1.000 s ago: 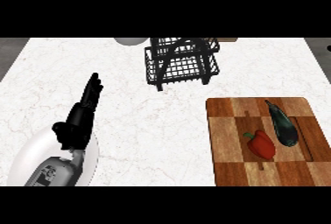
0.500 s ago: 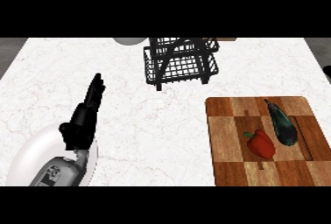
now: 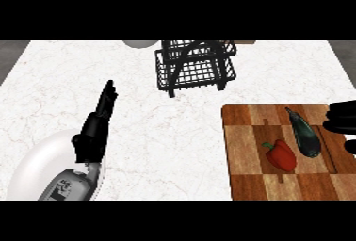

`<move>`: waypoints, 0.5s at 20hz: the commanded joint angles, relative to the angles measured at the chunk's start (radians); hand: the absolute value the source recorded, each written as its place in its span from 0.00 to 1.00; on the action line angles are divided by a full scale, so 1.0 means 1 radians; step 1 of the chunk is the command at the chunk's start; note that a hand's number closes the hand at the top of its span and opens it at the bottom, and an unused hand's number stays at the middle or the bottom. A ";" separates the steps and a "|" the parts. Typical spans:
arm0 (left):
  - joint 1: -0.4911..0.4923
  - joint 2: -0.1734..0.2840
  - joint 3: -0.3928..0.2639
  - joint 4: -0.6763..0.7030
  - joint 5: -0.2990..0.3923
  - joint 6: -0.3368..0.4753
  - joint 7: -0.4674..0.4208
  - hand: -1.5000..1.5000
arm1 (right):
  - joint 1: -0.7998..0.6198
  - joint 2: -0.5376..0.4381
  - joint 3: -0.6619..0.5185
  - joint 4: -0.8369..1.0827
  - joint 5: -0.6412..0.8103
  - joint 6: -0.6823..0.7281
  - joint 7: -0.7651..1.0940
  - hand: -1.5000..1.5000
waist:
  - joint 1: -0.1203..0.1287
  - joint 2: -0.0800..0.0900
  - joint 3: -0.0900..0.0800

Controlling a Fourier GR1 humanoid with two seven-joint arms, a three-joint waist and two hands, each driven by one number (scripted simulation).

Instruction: Pick the bell pepper from the cutting board and place it in the tiered basket

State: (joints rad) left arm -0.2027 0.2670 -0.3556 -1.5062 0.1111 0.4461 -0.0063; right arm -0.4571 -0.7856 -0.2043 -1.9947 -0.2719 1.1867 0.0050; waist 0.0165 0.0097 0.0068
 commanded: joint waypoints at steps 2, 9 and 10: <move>0.019 0.019 0.013 -0.017 0.005 -0.018 -0.003 0.50 | 0.041 -0.021 0.016 -0.064 0.119 0.214 -0.117 0.00 | 0.008 0.000 0.000; -0.002 0.012 0.030 -0.011 0.016 -0.033 0.013 0.50 | 0.087 -0.049 0.065 -0.119 0.285 0.136 -0.202 0.00 | 0.013 0.003 0.001; 0.011 0.000 0.006 -0.001 -0.016 -0.017 -0.024 0.50 | 0.070 -0.067 0.054 -0.076 0.301 0.126 -0.214 0.00 | 0.024 0.008 0.002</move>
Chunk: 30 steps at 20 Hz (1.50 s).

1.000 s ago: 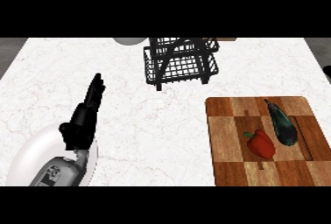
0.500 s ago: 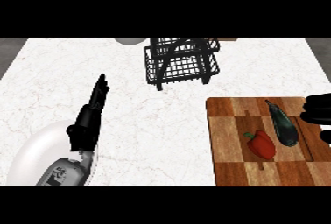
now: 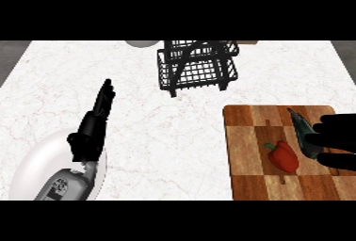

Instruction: Pick the bell pepper from the cutting board and place it in the tiered basket

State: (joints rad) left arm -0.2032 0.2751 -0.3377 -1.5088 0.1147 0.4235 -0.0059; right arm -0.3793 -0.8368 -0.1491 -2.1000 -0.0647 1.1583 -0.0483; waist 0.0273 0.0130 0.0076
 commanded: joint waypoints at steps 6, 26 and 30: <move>0.014 0.002 -0.010 -0.036 -0.016 -0.009 0.009 0.50 | 0.004 -0.063 0.020 0.008 0.213 0.070 -0.265 0.00 | 0.014 0.000 0.002; -0.018 -0.050 0.000 -0.005 -0.057 0.006 0.033 0.50 | 0.099 -0.180 0.410 0.380 0.794 -0.695 -0.805 0.00 | 0.004 -0.003 -0.006; -0.029 -0.031 0.027 -0.029 -0.049 -0.023 0.064 0.50 | 0.056 -0.171 0.439 0.539 0.823 -0.754 -0.901 0.00 | 0.000 -0.006 -0.007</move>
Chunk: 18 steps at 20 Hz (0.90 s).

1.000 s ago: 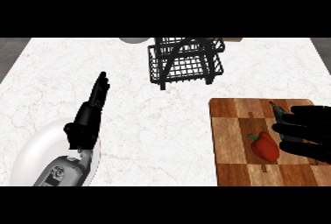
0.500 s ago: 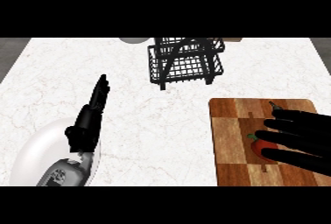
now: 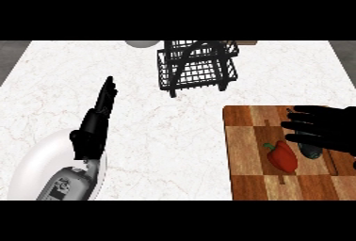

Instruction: Pick the bell pepper from the cutting board and place it in the tiered basket

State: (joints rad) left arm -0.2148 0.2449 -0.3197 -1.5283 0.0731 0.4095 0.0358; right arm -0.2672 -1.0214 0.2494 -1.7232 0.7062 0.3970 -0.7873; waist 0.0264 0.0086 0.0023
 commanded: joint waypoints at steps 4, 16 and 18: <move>0.009 0.007 0.042 -0.012 0.005 -0.038 0.006 0.50 | -0.075 0.011 0.063 0.218 0.079 -0.017 -0.220 0.00 | -0.012 -0.005 -0.002; 0.117 -0.032 0.029 -0.056 -0.047 -0.044 -0.031 0.50 | -0.148 0.108 0.138 0.418 0.159 -0.119 -0.306 0.00 | -0.013 -0.008 -0.002; 0.053 -0.011 0.065 -0.050 -0.040 -0.061 0.037 0.50 | -0.165 0.100 0.145 0.331 0.130 -0.025 -0.262 0.00 | -0.021 -0.009 -0.003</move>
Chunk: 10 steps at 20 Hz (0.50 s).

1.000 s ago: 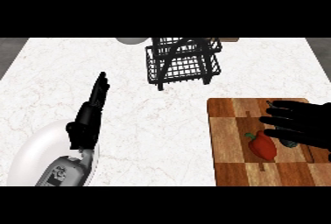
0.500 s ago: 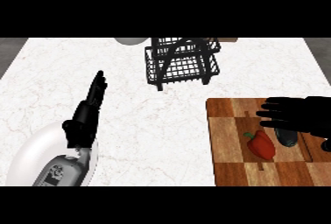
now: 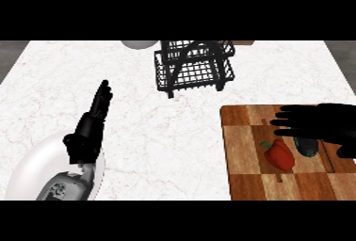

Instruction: Pick the bell pepper from the cutting board and place it in the tiered basket

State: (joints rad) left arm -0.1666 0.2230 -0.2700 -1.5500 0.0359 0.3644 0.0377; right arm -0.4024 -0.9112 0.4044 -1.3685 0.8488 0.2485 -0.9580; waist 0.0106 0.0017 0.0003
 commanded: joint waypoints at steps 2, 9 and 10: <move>0.025 -0.010 0.004 -0.019 -0.022 -0.011 -0.004 0.50 | -0.006 0.026 0.026 -0.016 0.033 0.100 -0.048 0.00 | -0.004 -0.002 -0.001; 0.002 -0.076 0.000 0.019 -0.075 0.022 0.011 0.50 | 0.019 0.084 0.043 -0.054 0.068 0.107 0.015 0.00 | -0.009 -0.003 -0.001; 0.029 -0.053 0.025 0.059 -0.033 -0.039 -0.076 0.50 | -0.085 0.079 0.030 0.046 0.071 0.146 -0.029 0.00 | 0.000 0.000 -0.001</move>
State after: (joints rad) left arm -0.1664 0.1843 -0.2475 -1.5167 0.0044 0.3450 0.0156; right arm -0.4096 -0.8559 0.4412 -1.3755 0.9008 0.2727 -0.9269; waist 0.0053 0.0007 -0.0001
